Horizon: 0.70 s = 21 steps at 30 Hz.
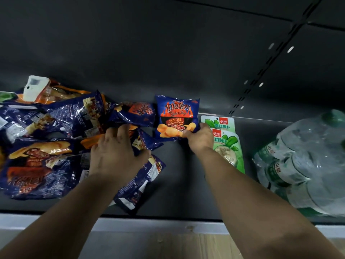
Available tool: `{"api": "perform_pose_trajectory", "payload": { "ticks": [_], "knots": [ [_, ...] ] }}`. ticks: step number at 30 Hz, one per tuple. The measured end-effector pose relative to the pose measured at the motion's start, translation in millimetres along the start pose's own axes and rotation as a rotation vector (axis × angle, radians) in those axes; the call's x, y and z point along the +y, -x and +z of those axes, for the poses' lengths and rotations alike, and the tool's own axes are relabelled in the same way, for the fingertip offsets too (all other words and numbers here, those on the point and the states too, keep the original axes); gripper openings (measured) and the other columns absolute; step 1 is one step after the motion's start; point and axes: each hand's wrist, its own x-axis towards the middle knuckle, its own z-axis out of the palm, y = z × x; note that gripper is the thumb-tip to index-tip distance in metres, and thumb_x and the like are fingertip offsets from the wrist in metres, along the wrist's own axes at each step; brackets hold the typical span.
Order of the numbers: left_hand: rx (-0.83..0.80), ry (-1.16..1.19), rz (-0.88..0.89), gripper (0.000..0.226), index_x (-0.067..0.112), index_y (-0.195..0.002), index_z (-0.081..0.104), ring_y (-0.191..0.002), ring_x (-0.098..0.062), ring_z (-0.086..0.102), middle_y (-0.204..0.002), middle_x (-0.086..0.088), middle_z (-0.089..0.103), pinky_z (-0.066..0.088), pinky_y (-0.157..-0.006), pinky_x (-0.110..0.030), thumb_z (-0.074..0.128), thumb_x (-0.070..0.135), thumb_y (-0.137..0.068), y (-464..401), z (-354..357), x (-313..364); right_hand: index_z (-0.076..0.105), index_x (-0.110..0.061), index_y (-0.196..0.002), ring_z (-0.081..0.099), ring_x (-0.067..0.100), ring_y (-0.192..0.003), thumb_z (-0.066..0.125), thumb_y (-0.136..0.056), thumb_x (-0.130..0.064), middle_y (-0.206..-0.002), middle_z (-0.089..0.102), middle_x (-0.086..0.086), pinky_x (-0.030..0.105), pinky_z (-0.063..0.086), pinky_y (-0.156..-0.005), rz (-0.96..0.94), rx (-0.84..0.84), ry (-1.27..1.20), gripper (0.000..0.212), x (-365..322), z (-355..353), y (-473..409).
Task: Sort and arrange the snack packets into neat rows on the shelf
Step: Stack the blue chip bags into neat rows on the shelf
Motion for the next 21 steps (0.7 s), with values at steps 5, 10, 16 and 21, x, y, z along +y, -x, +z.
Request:
{"api": "perform_pose_trajectory", "payload": {
  "ticks": [5,10,16,21],
  "knots": [
    [0.277,0.370,0.223,0.064,0.009,-0.130,0.049,-0.117,-0.030,0.045,-0.125,-0.012,0.047,0.035,-0.097,-0.035,0.061,0.047,-0.079,-4,2,37,0.060,-0.012,-0.082,0.059,0.021,-0.077,0.069,-0.081,-0.006,-0.080,0.063,0.004,0.035,0.051,-0.077,-0.040,-0.001,-0.353,0.012,-1,-21,1],
    [0.187,0.662,0.174,0.069,0.015,-0.138,0.039,-0.128,-0.016,0.036,-0.137,-0.003,0.040,0.026,-0.093,-0.016,0.068,0.037,-0.080,-5,27,78,0.055,-0.014,-0.085,0.062,0.018,-0.080,0.060,-0.090,-0.003,-0.090,0.064,0.007,0.026,0.055,-0.069,0.019,-0.199,-0.713,0.014,-1,-67,14],
    [0.009,1.074,-0.318,0.084,0.012,-0.144,0.033,-0.129,-0.023,0.045,-0.143,-0.006,0.044,0.038,-0.105,-0.035,0.073,0.043,-0.076,0,55,100,0.053,-0.013,-0.081,0.060,0.015,-0.072,0.056,-0.091,0.000,-0.084,0.062,0.006,0.024,0.051,-0.064,0.078,-0.301,-0.855,0.017,4,-88,29],
    [-0.052,1.239,-0.457,0.082,0.014,-0.136,0.043,-0.119,-0.023,0.053,-0.132,-0.004,0.055,0.044,-0.100,-0.039,0.077,0.048,-0.069,8,66,104,0.054,-0.012,-0.083,0.066,0.012,-0.067,0.058,-0.091,-0.004,-0.078,0.067,0.004,0.025,0.056,-0.069,0.095,-0.328,-0.945,0.013,0,-94,33]
  ]
}}
